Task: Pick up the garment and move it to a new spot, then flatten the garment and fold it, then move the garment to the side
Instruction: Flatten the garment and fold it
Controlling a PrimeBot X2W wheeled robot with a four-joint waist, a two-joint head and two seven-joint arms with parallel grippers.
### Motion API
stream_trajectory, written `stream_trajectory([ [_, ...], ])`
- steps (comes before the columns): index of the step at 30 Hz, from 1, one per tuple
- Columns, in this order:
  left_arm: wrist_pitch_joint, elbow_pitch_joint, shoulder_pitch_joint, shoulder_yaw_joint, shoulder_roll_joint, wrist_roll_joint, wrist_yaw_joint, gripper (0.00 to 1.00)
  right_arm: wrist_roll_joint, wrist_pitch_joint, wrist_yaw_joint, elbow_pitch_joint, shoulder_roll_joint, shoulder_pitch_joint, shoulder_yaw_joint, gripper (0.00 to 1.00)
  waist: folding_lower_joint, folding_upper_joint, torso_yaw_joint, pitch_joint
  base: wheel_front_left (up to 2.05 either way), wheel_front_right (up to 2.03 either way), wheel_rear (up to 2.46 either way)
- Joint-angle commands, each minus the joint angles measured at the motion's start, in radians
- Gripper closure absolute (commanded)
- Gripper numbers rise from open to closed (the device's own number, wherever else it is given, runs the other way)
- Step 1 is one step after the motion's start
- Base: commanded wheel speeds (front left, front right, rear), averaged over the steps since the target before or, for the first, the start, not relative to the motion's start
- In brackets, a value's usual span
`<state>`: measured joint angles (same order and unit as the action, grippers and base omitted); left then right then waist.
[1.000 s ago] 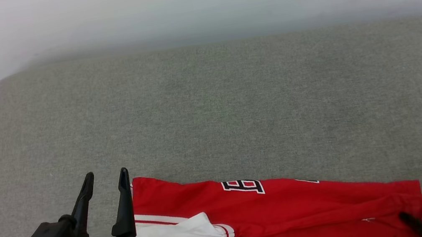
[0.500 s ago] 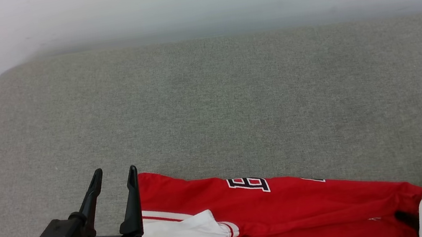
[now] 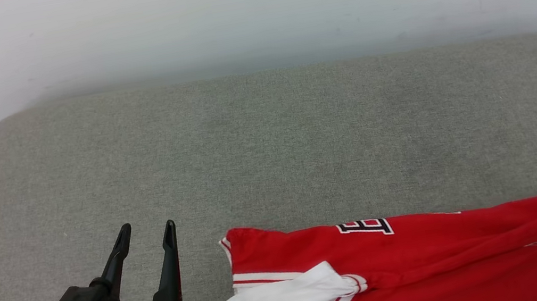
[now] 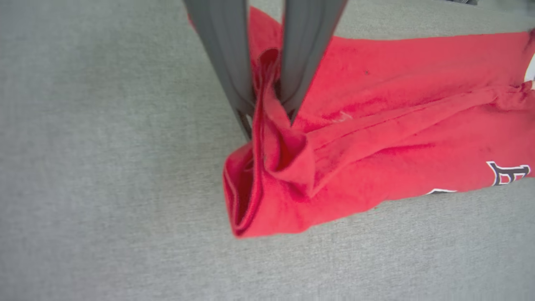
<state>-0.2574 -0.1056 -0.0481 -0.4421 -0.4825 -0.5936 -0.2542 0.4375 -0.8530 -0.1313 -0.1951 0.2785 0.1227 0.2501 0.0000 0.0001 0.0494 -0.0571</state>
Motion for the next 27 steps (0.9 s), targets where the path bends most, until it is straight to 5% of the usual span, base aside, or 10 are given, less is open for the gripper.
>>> stream_trajectory([
  [1, 0.002, -0.006, 0.012, 0.001, -0.003, 0.005, -0.004, 0.00, -0.015, -0.015, 0.001, 0.004, 0.005, 0.012, 0.036, 1.00, 0.0000, -0.0001, -0.004, 0.001, 0.00, 0.00, 0.00],
  [8, 0.002, -0.010, 0.023, 0.000, -0.003, 0.000, -0.011, 0.00, -0.021, -0.081, 0.001, 0.047, -0.034, -0.006, 0.168, 1.00, 0.0000, -0.0001, -0.019, 0.013, 0.00, 0.00, 0.00],
  [15, 0.003, -0.013, 0.038, -0.006, 0.001, -0.006, -0.018, 0.00, 0.275, -0.329, 0.001, 0.105, -0.203, 0.041, 0.250, 1.00, 0.0000, -0.0001, -0.031, 0.028, 0.00, 0.00, 0.00],
  [21, 0.011, -0.012, 0.021, -0.016, -0.001, -0.001, -0.013, 0.00, 0.514, -0.459, 0.001, 0.087, -0.231, 0.045, 0.215, 1.00, 0.0000, -0.0001, -0.015, 0.028, 0.00, 0.00, 0.00],
  [27, 0.019, -0.008, 0.003, -0.028, 0.004, 0.000, -0.004, 0.00, 0.728, -0.390, 0.001, 0.028, -0.230, 0.021, 0.033, 1.00, 0.0000, -0.0001, 0.020, 0.023, 0.00, 0.00, 0.00],
])
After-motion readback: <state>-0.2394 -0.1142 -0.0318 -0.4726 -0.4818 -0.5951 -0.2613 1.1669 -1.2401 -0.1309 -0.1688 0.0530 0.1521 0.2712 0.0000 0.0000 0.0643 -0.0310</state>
